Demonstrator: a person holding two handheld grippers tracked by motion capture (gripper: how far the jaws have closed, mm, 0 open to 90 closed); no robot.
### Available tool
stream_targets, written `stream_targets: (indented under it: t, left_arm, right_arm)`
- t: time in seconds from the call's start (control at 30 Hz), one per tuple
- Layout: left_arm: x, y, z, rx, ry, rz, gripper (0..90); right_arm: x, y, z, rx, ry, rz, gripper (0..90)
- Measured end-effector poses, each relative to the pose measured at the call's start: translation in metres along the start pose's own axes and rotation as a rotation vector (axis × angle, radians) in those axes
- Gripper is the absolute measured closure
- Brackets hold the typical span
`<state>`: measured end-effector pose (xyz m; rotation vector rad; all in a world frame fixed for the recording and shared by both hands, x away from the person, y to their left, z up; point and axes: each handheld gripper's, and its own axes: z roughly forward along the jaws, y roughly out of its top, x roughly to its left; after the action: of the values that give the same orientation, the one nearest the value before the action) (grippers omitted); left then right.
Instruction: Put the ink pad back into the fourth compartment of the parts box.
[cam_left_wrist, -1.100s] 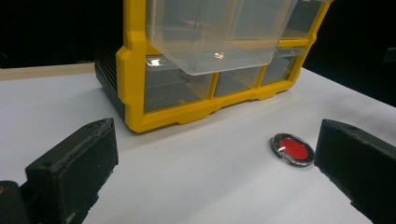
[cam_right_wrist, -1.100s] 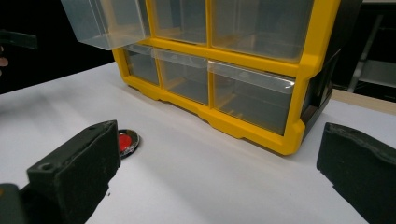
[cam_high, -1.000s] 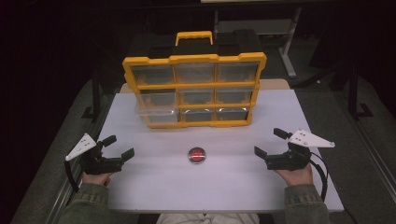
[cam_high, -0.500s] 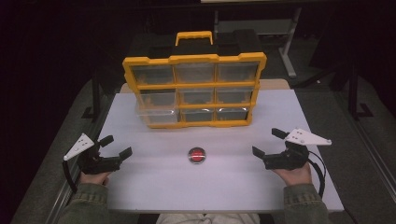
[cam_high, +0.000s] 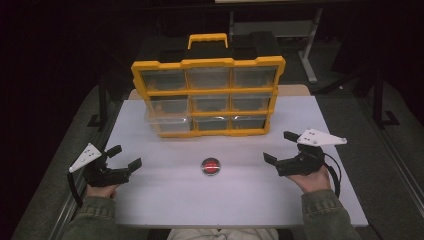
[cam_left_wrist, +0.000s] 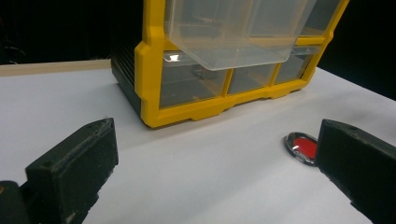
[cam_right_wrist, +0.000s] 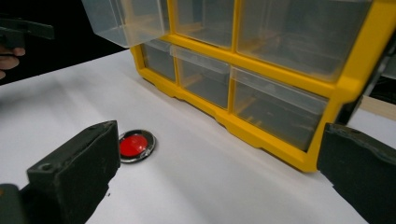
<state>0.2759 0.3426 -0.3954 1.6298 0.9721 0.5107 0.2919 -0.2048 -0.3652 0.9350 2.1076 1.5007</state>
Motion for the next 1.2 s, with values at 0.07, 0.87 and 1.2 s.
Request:
stream_targets:
  t: [0.07, 0.87, 1.2]
  left_arm:
    - [0.000, 0.000, 0.000, -0.004, -0.009, 0.000, 0.0]
    - [-0.003, -0.001, 0.003, 0.012, -0.017, 0.012, 0.0]
    - [-0.005, -0.001, 0.004, 0.013, -0.018, 0.029, 0.0]
  right_arm:
    - [0.002, 0.004, 0.004, 0.004, 0.011, -0.009, 0.0]
    - [0.020, 0.031, 0.048, 0.118, 0.092, -0.086, 0.0]
    - [0.028, 0.039, 0.065, 0.161, 0.121, -0.115, 0.0]
